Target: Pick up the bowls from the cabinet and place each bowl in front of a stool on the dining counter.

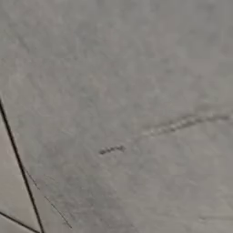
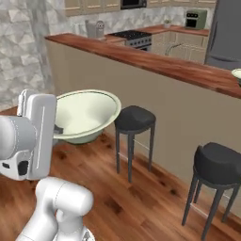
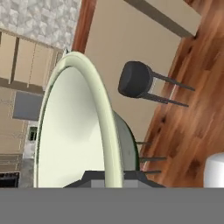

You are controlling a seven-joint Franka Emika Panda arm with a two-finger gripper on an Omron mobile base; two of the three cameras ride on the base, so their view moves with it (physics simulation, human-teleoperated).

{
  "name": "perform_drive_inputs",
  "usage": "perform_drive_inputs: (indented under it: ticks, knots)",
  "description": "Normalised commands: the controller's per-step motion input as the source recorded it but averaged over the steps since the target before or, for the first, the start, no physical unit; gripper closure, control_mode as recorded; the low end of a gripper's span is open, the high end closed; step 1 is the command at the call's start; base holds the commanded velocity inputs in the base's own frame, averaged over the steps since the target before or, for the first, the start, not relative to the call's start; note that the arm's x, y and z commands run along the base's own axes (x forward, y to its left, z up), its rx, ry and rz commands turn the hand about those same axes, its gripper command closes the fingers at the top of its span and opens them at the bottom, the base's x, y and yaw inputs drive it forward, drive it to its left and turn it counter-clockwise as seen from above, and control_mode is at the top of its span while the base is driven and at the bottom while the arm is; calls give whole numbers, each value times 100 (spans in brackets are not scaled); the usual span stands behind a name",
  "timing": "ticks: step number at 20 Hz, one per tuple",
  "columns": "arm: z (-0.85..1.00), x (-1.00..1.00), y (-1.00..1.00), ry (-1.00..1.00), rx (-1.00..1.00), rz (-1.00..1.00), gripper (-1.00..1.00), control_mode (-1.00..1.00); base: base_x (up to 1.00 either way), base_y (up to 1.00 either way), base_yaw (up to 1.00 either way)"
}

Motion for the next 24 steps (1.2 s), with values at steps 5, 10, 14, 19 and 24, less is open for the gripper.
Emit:
perform_drive_inputs:
  ticks: [5, 10, 14, 19, 24]
  knots:
    - [0, 0, 0, 0, 0, 0, 100, 100, 82, 74, -69]
    - [0, 0, 0, 0, 0, 0, 100, 100, 26, 93, -50]
    - [0, 0, 0, 0, 0, 0, 100, 100, 26, 98, -34]
    - [0, 0, 0, 0, 0, 0, 100, 100, 42, 52, -21]
    - [0, 0, 0, 0, 0, 0, 100, 100, 54, -1, -9]
